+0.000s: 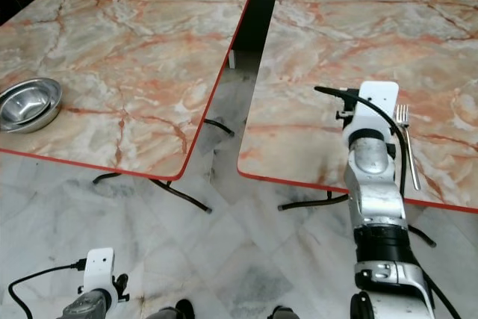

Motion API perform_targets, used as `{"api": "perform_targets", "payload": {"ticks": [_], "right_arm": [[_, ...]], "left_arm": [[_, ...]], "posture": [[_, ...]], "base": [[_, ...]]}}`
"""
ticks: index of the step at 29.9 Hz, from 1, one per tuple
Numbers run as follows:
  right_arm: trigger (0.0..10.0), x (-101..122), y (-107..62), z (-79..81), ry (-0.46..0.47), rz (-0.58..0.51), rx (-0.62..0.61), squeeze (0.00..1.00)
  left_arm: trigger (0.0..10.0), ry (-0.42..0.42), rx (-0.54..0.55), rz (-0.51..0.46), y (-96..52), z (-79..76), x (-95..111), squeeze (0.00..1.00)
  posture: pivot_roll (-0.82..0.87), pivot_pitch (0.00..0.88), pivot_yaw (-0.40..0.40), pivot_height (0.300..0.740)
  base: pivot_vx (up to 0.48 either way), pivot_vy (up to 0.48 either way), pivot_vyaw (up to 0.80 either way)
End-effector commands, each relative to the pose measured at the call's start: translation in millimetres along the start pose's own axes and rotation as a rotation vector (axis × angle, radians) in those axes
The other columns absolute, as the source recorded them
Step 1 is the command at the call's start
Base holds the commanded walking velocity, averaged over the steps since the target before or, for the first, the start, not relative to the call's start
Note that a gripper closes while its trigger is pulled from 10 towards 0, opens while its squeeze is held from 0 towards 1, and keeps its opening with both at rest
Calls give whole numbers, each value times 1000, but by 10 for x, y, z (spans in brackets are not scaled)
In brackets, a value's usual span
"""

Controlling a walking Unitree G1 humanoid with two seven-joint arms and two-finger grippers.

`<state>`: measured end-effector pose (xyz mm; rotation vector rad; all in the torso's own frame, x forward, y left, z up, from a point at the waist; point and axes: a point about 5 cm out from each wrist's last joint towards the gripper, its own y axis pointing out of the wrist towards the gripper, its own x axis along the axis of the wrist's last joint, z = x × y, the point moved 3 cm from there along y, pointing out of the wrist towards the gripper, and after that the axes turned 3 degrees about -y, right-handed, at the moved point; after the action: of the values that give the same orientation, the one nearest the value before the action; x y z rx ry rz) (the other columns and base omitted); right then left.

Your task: Setting the table

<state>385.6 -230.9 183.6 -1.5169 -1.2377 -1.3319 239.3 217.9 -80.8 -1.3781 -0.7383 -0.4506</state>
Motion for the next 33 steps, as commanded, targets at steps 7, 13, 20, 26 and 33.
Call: {"api": "perform_targets", "payload": {"ticks": [7, 13, 20, 26, 33], "right_arm": [[10000, -54, -30, 77, 21, -12, 23, 0], [10000, -58, 2, 62, 30, 3, 13, 0], [10000, -46, 19, 74, 29, -3, 13, 0], [10000, -1, 11, 124, 39, -34, 28, 0], [10000, 17, 30, 116, 50, -34, 25, 0]], "left_arm": [[10000, 14, 12, 21, -22, 62, -93, 0], [10000, 10, 11, 18, -21, 55, -88, 0], [10000, 5, 13, 18, -21, 51, -90, 0], [10000, 0, 17, 16, -23, 60, -90, 0], [10000, 5, 15, 15, -22, 53, -88, 0]], "posture": [[-95, 149, 64, 740], [-92, 152, 61, 740], [-89, 156, 57, 740], [-87, 159, 56, 740], [-90, 162, 55, 740]], "base": [[0, 0, 0], [0, 0, 0], [0, 0, -571], [0, 0, 0], [0, -44, 0]]}}
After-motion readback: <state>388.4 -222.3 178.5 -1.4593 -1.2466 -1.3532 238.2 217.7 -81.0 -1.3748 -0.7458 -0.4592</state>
